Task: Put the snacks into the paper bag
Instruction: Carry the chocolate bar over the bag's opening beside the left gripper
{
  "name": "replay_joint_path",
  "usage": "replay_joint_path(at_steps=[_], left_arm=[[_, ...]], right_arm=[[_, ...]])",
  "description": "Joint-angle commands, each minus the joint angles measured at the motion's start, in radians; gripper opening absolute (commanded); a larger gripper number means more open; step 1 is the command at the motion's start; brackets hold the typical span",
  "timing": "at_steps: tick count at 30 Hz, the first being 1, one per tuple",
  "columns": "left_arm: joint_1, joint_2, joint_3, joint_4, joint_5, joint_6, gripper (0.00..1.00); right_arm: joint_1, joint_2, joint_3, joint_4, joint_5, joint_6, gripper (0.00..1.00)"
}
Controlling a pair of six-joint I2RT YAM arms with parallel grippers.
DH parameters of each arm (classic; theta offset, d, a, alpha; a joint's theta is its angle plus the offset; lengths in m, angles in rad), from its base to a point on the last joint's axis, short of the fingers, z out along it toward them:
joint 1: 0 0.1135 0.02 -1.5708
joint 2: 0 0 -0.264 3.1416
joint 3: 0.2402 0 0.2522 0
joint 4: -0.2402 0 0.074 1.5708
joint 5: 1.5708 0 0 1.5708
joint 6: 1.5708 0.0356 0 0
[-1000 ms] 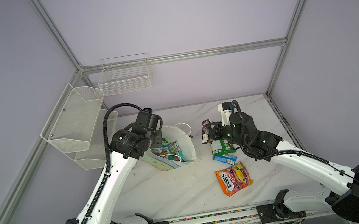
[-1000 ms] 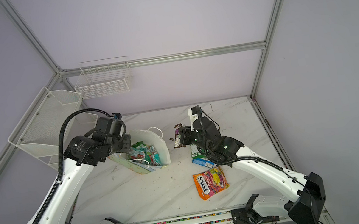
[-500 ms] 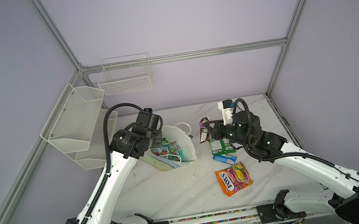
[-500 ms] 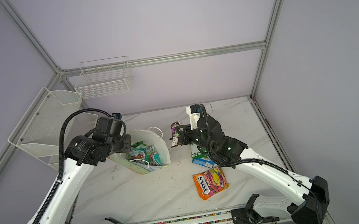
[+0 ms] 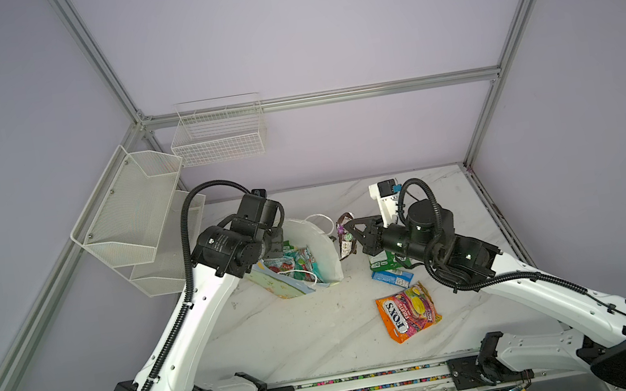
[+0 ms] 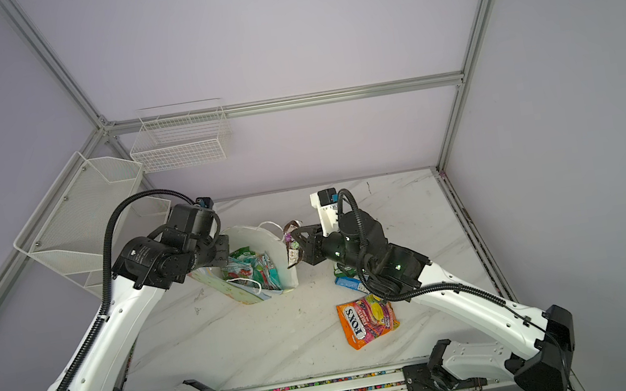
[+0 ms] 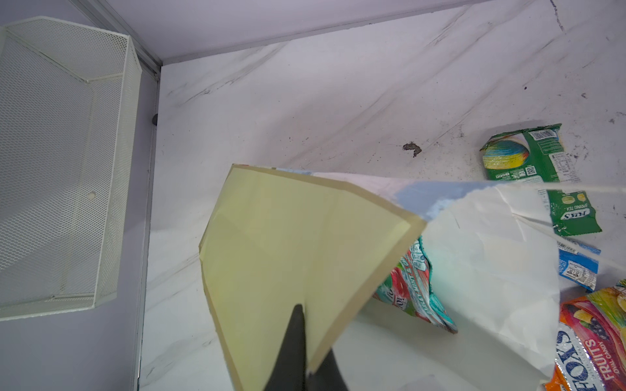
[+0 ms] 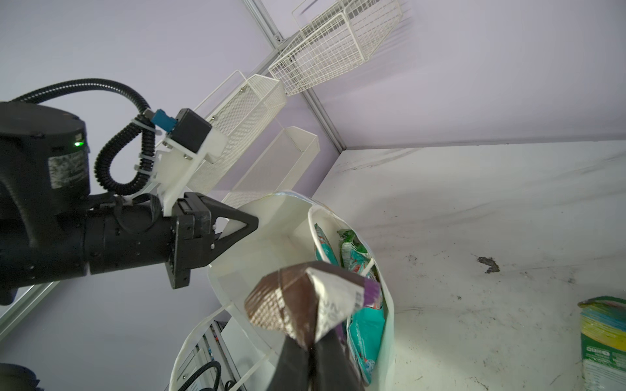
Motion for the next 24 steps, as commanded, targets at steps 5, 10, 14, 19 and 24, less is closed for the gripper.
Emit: replay_joint_path(at_steps=[5,10,14,19,24], left_arm=[[-0.004,-0.021,0.03,0.015,0.008,-0.003,0.0],[-0.003,-0.027,0.021,0.016,0.008,-0.003,0.0],[-0.003,-0.029,0.02,0.018,0.011,-0.003,0.0],[-0.003,-0.032,0.018,0.019,0.012,-0.006,0.0],[-0.003,-0.033,0.017,0.021,0.017,-0.005,0.0]], right_arm=[[0.055,0.018,0.062,0.046,0.026,-0.052,0.0],[0.089,0.043,0.081,0.051,0.041,-0.081,0.0],[0.104,0.05,0.083,0.073,0.043,-0.099,0.0],[0.113,0.058,0.095,0.085,0.042,-0.121,0.0],[0.12,0.075,0.113,0.084,0.039,-0.132,0.0]])
